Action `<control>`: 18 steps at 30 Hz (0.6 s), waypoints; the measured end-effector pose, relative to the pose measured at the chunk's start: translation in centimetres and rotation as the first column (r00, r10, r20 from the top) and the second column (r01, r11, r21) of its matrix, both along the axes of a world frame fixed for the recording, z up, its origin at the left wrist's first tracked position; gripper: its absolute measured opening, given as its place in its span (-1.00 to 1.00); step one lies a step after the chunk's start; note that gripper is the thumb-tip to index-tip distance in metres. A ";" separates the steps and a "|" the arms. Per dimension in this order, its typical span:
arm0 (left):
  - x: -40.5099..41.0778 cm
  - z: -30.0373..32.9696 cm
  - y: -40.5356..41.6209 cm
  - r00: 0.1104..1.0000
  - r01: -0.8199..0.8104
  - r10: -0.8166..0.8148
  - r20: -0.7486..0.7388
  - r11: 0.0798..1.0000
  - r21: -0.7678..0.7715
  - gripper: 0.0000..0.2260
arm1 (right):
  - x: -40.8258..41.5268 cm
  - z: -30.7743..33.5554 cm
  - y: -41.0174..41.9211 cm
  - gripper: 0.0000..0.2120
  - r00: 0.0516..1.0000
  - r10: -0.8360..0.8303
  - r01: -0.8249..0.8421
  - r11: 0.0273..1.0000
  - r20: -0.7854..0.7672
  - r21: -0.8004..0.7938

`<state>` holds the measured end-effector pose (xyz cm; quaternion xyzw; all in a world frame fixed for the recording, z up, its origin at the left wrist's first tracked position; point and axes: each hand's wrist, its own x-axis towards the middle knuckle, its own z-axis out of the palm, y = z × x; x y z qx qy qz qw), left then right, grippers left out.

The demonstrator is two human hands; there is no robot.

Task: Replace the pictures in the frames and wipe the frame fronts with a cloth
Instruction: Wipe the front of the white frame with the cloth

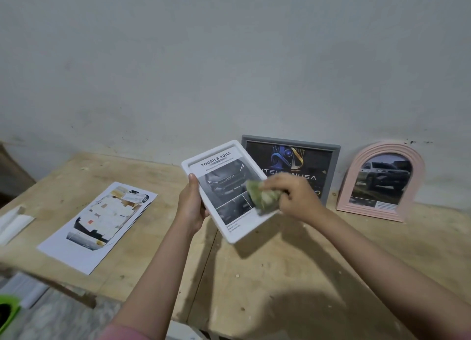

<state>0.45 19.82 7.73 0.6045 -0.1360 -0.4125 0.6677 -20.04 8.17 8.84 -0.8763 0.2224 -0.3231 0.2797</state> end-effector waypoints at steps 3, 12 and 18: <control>-1.4 0.2 -0.2 0.994 0.042 -0.043 0.097 0.999 0.007 -0.52 | 3.5 2.3 -0.3 -0.38 0.976 -0.136 0.141 0.990 0.172 -0.019; -3.3 1.2 -1.3 0.976 -0.055 0.006 -0.220 0.974 -0.218 -0.27 | 9.4 0.8 3.6 -0.37 0.963 0.201 -0.206 0.978 -0.178 -0.012; -0.5 0.3 0.2 0.932 -0.041 -0.038 -0.359 0.977 -0.211 -0.46 | 7.7 0.1 4.9 -0.36 0.919 0.289 -0.285 0.957 -0.268 0.056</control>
